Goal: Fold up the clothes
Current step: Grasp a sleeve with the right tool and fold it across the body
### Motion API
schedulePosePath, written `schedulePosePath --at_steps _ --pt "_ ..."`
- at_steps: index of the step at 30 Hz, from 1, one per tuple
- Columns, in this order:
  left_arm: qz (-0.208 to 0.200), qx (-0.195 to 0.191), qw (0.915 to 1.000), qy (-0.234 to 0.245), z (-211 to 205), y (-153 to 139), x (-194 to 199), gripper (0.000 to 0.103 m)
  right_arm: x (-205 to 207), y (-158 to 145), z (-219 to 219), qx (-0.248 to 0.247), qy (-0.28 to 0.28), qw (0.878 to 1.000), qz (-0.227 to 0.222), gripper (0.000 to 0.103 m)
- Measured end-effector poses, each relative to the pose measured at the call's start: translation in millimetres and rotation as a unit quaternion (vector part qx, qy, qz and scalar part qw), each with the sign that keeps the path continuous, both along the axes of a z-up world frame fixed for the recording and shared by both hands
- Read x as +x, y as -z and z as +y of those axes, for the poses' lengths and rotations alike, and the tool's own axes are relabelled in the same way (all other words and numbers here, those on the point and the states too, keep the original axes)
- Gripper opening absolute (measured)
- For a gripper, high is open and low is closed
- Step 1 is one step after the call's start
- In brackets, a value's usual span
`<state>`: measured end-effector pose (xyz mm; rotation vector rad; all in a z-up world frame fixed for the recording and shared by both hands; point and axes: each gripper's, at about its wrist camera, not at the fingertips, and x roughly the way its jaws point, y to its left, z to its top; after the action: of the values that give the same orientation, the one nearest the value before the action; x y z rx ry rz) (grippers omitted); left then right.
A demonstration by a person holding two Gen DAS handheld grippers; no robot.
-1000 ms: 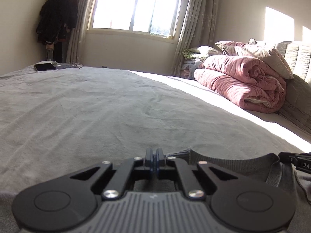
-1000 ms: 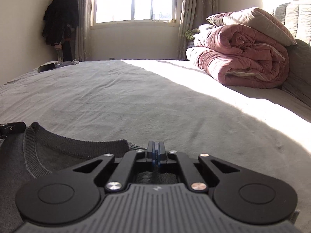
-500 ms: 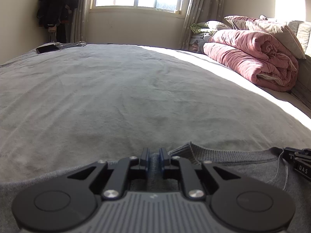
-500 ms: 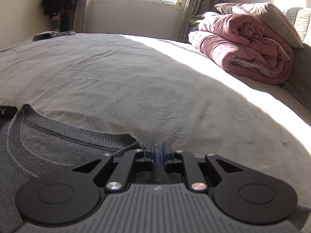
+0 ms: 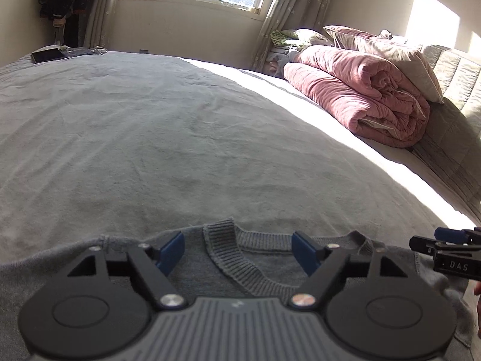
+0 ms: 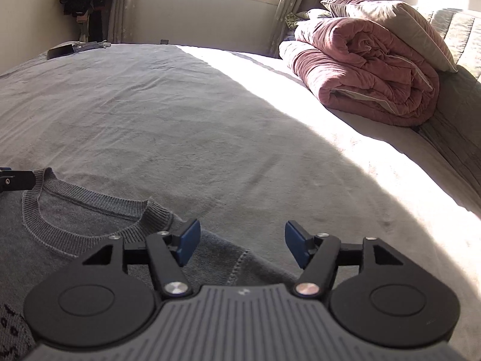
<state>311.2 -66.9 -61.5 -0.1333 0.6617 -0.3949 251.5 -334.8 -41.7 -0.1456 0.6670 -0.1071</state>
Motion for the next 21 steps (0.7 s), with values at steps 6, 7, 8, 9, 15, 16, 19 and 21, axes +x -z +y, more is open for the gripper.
schedulePosePath --at_steps 6,7,8,9,15,16,19,21 --pt "-0.006 0.008 0.9973 0.072 -37 19 -11 0.083 -37 -7 -59 0.014 -0.001 1.0 0.007 0.067" --pt "-0.011 0.021 0.9968 0.076 -43 24 -12 0.083 -42 -6 -67 0.022 -0.001 1.0 0.009 0.067" --pt "-0.022 0.041 0.996 0.077 -49 27 -14 0.083 -47 -5 -76 0.031 -0.002 0.999 0.01 0.067" --pt "-0.032 0.058 0.9948 0.078 -53 29 -17 0.083 -53 -2 -86 0.044 -0.003 0.999 0.012 0.067" --pt "-0.063 0.102 0.9901 0.072 -65 30 -26 0.083 -88 20 -126 0.143 -0.026 0.989 -0.003 0.067" --pt "-0.065 0.101 0.9907 0.064 -63 28 -26 0.083 -87 23 -128 0.151 -0.033 0.988 0.007 0.061" --pt "-0.055 0.1 0.9926 0.043 -63 22 -24 0.079 -86 28 -130 0.155 -0.044 0.986 0.037 0.05" --pt "-0.041 0.083 0.9942 0.054 -74 14 -26 0.077 -88 31 -132 0.165 -0.052 0.983 0.056 0.046"
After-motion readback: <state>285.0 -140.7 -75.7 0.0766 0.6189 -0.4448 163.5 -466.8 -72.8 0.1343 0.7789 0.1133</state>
